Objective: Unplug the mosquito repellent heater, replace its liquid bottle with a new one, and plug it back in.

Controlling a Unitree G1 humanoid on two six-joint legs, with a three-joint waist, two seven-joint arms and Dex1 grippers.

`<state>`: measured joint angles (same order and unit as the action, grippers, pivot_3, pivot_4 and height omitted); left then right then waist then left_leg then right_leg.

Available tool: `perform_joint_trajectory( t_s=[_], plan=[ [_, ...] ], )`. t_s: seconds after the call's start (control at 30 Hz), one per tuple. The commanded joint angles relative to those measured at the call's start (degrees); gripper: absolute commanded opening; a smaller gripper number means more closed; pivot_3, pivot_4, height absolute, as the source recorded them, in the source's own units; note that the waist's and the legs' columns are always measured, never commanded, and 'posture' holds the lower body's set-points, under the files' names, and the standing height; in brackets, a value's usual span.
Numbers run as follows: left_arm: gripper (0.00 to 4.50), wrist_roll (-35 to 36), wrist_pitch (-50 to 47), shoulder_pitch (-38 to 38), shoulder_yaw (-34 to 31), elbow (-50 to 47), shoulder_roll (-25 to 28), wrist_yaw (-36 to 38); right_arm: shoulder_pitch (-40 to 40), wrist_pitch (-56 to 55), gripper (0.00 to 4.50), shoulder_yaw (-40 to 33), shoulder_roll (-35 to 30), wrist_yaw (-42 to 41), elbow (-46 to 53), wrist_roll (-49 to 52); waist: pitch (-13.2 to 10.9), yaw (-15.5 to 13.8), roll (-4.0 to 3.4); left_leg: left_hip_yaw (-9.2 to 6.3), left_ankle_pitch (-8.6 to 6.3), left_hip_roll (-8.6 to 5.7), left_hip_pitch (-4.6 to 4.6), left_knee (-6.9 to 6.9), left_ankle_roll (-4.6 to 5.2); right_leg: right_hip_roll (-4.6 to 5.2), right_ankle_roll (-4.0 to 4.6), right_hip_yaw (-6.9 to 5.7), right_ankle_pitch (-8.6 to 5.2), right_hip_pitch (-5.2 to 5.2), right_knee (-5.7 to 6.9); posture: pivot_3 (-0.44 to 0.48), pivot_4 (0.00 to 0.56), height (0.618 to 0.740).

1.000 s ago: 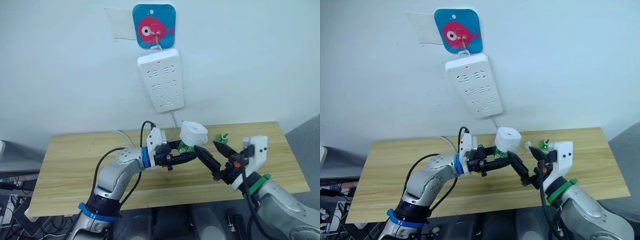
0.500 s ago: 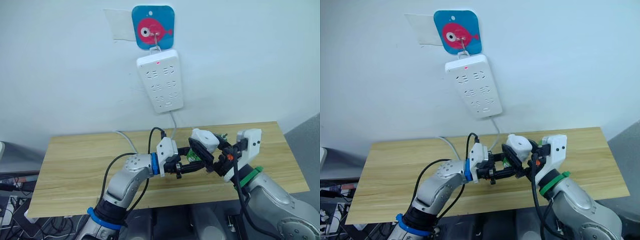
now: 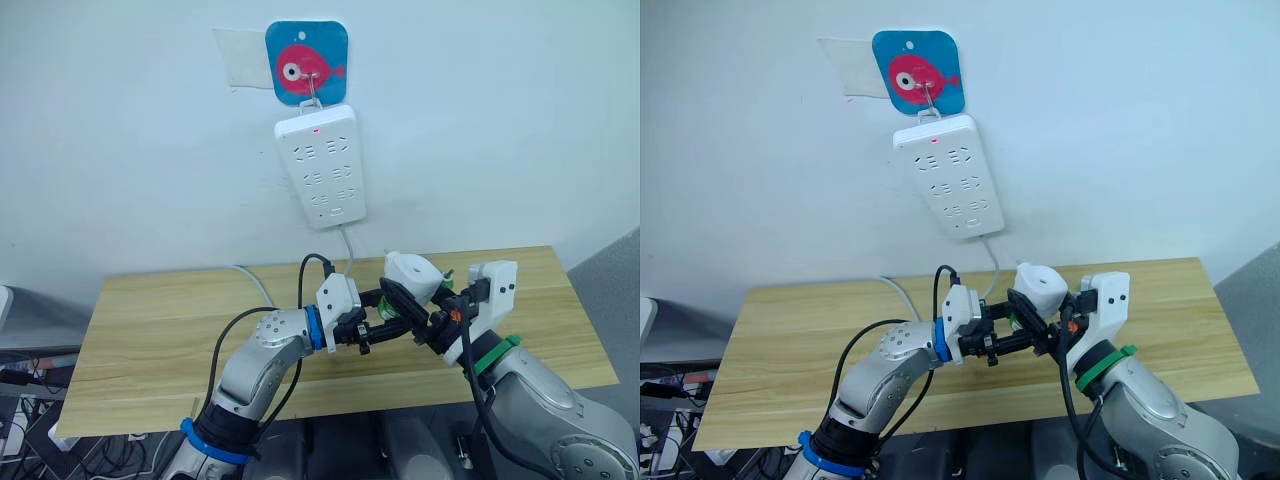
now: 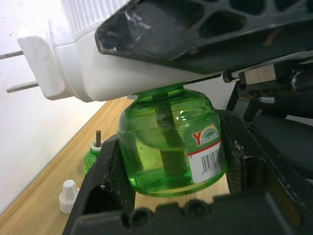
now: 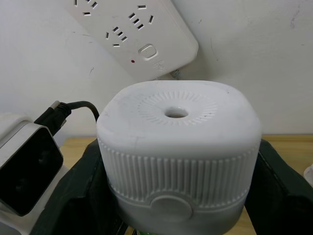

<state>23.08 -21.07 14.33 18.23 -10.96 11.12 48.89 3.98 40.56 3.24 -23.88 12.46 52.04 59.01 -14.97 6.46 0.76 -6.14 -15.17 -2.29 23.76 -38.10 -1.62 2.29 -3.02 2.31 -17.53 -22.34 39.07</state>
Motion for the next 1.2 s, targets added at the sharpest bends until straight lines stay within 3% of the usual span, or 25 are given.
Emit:
perform_joint_trajectory(
  t_s=[0.03,0.2,0.27,0.47,0.57,0.77,1.0,1.2],
  plan=[
    [2.25,-0.18,1.02,0.0,0.77,-2.11,-0.12,-0.02,0.14,-0.93,3.05,-1.13,0.16,0.14,2.09,-0.71,0.06,0.0,-0.01,0.01,0.0,0.0,0.0,0.0,0.0,-0.01,0.0,-0.01,0.0,0.0,0.0,-0.226,0.215,0.74],
    [2.25,-0.42,1.11,0.32,0.49,-1.5,0.36,0.42,-0.64,-0.74,3.05,-1.03,0.09,-0.39,1.4,-0.81,0.13,0.0,-0.04,0.01,0.0,0.0,0.0,0.0,0.0,-0.01,0.0,-0.01,0.0,0.0,0.0,-0.22,0.216,0.74],
    [2.97,0.59,0.33,0.18,-0.8,-2.12,1.12,0.58,-1.49,-0.82,3.05,-1.15,0.03,-0.78,0.7,-1.64,0.17,0.02,-0.05,0.01,0.0,0.0,0.0,0.0,0.0,-0.02,0.0,-0.01,0.0,0.0,0.0,-0.211,0.217,0.74],
    [4.5,6.67,-3.8,-2.29,-8.35,-9.57,7.72,1.04,-6.12,-1.93,3.05,0.06,-1.32,-5.02,-1.8,-8.97,0.22,0.1,-0.08,0.02,0.0,0.03,-0.04,0.02,-0.01,-0.03,0.0,-0.01,0.0,-0.02,0.02,-0.179,0.228,0.74],
    [4.5,10.75,-5.26,-5.51,-13.7,-15.25,12.93,1.95,-7.94,-2.63,3.05,1.76,-2.47,-8.64,-1.97,-13.13,0.26,0.1,-0.16,0.03,0.01,0.07,-0.05,0.05,-0.02,-0.03,0.0,0.0,0.0,-0.05,0.02,-0.164,0.23,0.74],
    [4.5,17.7,-4.35,-7.99,-26.3,-24.19,17.27,-1.96,-14.47,-3.17,3.05,4.2,-1.57,-13.71,-3.65,-17.44,0.28,-0.36,-0.16,0.03,0.01,0.03,-0.05,-0.02,-0.02,0.02,0.0,0.03,0.0,-0.03,0.03,-0.118,0.235,0.74],
    [4.5,15.56,-1.64,-7.79,-27.6,-25.33,15.49,-8.16,-18.83,-5.74,3.05,7.48,2.3,-18.83,-10.89,-23.23,0.34,-1.65,-0.13,0.05,0.01,-0.03,-0.08,0.0,-0.03,0.01,0.0,-0.01,0.0,0.01,0.01,-0.071,0.242,0.74],
    [4.5,16.6,-0.96,-10.39,-28.93,-25.63,16.58,-8.77,-21.68,-9.06,3.05,9.62,6.93,-19.83,-16.15,-30.01,0.34,-1.69,-0.12,0.05,0.01,0.02,-0.13,0.05,-0.03,0.01,0.01,-0.01,0.0,-0.03,0.04,-0.039,0.246,0.74]
  ],
)
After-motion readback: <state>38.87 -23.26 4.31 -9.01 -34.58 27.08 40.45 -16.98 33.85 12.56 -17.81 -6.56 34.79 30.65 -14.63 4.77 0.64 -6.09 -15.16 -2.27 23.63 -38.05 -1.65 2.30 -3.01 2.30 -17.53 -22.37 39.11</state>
